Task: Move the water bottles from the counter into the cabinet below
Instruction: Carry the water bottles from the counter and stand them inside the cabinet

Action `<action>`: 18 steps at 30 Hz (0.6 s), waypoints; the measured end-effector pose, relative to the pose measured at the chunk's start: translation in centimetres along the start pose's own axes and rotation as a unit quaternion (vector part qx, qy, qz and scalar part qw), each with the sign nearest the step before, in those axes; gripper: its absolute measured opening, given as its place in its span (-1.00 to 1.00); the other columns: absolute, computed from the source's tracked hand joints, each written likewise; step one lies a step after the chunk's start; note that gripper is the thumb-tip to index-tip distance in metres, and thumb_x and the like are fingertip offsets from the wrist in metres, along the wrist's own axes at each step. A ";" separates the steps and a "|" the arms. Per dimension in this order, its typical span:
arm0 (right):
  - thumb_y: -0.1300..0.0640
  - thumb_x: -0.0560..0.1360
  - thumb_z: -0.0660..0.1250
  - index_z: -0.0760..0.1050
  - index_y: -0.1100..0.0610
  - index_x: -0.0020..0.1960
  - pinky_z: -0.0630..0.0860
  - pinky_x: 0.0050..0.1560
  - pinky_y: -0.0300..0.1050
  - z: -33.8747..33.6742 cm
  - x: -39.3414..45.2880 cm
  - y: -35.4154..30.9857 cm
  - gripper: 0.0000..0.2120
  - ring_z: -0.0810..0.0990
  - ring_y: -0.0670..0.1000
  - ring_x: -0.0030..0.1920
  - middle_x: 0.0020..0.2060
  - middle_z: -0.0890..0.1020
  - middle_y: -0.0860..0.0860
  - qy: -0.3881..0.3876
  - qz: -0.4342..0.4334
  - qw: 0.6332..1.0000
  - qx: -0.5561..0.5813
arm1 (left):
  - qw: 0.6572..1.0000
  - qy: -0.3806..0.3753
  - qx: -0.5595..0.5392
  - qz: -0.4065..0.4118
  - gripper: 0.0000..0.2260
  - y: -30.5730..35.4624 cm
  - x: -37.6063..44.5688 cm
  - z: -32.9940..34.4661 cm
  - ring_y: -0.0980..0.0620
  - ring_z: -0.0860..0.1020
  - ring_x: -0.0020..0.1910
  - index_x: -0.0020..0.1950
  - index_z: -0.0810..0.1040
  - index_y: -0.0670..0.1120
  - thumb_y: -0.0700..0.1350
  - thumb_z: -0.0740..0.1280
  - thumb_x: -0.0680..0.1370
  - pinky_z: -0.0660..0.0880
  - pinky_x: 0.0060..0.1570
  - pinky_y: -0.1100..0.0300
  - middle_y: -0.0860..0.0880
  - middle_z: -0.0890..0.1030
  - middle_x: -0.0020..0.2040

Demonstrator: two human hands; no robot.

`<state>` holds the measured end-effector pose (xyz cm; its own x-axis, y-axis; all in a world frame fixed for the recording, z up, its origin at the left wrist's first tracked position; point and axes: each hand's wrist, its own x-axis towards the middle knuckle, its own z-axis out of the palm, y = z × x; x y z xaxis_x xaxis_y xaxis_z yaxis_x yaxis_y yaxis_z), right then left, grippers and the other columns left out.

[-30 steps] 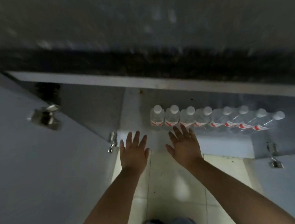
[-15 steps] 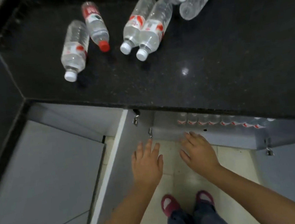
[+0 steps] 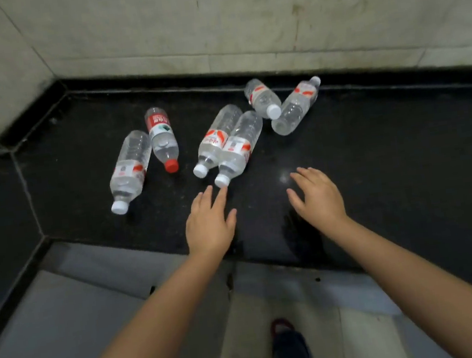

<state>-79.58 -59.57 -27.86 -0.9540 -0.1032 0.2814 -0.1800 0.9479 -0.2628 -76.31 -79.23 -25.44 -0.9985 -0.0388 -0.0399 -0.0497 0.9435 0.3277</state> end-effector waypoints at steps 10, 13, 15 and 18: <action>0.07 0.50 0.34 0.25 0.08 0.44 0.43 0.25 0.05 1.4 18.2 1.9 -0.44 0.30 0.16 0.39 0.41 0.28 0.17 -0.105 0.018 0.994 0.012 | 0.990 -0.134 0.044 -0.022 -0.34 0.1 12.5 0.1 -0.05 0.31 0.41 0.53 0.03 0.07 0.12 0.27 0.52 0.42 0.29 0.03 -0.04 0.31 0.44; 0.15 0.52 0.32 0.37 0.12 0.35 0.48 0.13 0.03 3.0 19.8 2.1 -0.58 0.34 0.16 0.30 0.30 0.31 0.20 -0.094 0.014 0.995 0.017 | 0.987 -0.154 0.023 -0.033 -0.33 -0.7 12.0 1.5 -0.04 0.41 0.28 0.53 -0.12 0.14 0.11 0.23 0.56 0.47 0.20 0.07 -0.09 0.42 0.29; 0.21 0.51 0.32 0.46 0.21 0.23 0.50 -0.01 0.03 3.8 20.4 2.3 -0.70 0.42 0.20 0.15 0.18 0.39 0.24 -0.044 0.001 0.998 0.036 | 0.989 -0.143 -0.003 -0.040 -0.33 -1.0 11.9 1.9 -0.04 0.44 0.23 0.52 -0.14 0.15 0.06 0.23 0.57 0.45 0.18 0.10 -0.11 0.45 0.24; 0.30 0.47 0.34 0.53 0.32 0.11 0.56 -0.07 0.08 4.3 20.5 2.4 -0.78 0.48 0.27 0.00 0.07 0.45 0.32 -0.013 -0.022 0.998 0.063 | 0.989 -0.112 -0.074 -0.056 -0.37 -0.4 11.5 2.4 -0.05 0.45 0.21 0.53 -0.02 0.08 -0.05 0.26 0.57 0.43 0.20 0.12 -0.12 0.39 0.27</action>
<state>-100.64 -60.70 -26.72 -0.9502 -0.1524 0.2718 -0.2483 0.8972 -0.3651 -87.73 -79.25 -28.34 -0.9570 -0.0504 -0.2857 -0.1786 0.8783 0.4435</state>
